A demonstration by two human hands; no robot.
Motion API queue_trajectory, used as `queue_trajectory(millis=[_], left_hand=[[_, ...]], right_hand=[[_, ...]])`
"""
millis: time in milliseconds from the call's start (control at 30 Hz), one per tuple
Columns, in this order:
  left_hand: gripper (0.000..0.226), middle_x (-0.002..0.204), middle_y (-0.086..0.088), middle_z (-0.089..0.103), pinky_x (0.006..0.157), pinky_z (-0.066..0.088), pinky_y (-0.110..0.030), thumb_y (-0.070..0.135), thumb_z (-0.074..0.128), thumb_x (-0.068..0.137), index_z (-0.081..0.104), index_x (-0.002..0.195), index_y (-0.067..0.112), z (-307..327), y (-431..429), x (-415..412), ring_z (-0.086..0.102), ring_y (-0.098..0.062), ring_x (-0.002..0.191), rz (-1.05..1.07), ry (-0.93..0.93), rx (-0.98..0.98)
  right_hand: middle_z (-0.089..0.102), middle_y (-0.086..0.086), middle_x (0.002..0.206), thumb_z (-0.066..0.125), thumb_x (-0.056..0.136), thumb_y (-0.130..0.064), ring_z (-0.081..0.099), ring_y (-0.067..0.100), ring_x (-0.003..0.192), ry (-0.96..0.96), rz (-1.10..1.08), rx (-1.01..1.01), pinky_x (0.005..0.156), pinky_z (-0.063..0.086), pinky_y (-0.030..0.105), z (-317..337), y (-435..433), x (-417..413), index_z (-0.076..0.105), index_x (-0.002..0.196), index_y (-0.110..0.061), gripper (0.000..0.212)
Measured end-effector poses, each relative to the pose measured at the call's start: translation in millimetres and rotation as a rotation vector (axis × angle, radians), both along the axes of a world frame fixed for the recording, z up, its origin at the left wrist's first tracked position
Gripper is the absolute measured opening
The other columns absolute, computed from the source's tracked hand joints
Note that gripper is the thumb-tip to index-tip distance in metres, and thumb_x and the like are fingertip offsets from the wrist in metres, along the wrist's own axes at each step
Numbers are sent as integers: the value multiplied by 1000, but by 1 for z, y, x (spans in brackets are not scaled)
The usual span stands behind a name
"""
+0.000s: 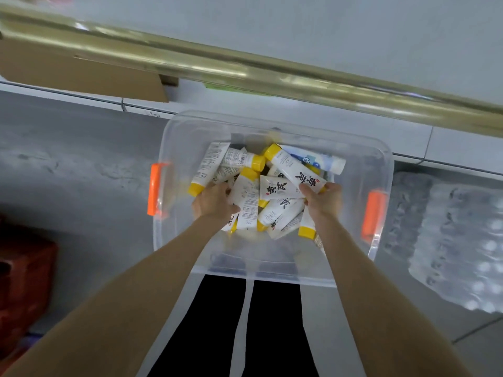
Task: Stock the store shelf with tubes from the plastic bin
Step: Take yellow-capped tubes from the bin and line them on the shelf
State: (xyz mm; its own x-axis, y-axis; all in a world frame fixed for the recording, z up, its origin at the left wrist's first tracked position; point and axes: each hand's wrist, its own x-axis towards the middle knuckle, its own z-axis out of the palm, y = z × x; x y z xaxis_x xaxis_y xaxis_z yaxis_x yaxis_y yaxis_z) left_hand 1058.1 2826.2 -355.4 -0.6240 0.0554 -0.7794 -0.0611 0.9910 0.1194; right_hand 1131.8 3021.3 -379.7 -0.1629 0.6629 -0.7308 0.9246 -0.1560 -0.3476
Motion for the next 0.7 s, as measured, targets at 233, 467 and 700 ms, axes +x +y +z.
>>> queue_trajectory(millis=[233,467,700], left_hand=[[37,115,-6,58,88,42,-37,32,66,82,53,110,11,20,-10,10,54,-27,107,-101,26,44],[38,119,-15,55,84,45,-38,26,63,85,54,119,11,72,-29,-2,54,-33,106,83,-21,166],[39,117,-9,61,84,42,-26,16,73,77,65,114,8,147,-42,-25,53,-24,112,85,62,302]], right_hand=[[68,11,84,80,68,-29,64,21,64,29,-9,-26,68,55,36,35,-3,-11,62,100,3,49],[63,15,109,74,75,-26,59,32,102,-24,359,70,69,41,31,98,-10,-22,55,106,-2,44],[52,6,67,70,73,-15,51,24,73,27,596,75,54,34,24,175,-9,-23,53,59,-11,23]])
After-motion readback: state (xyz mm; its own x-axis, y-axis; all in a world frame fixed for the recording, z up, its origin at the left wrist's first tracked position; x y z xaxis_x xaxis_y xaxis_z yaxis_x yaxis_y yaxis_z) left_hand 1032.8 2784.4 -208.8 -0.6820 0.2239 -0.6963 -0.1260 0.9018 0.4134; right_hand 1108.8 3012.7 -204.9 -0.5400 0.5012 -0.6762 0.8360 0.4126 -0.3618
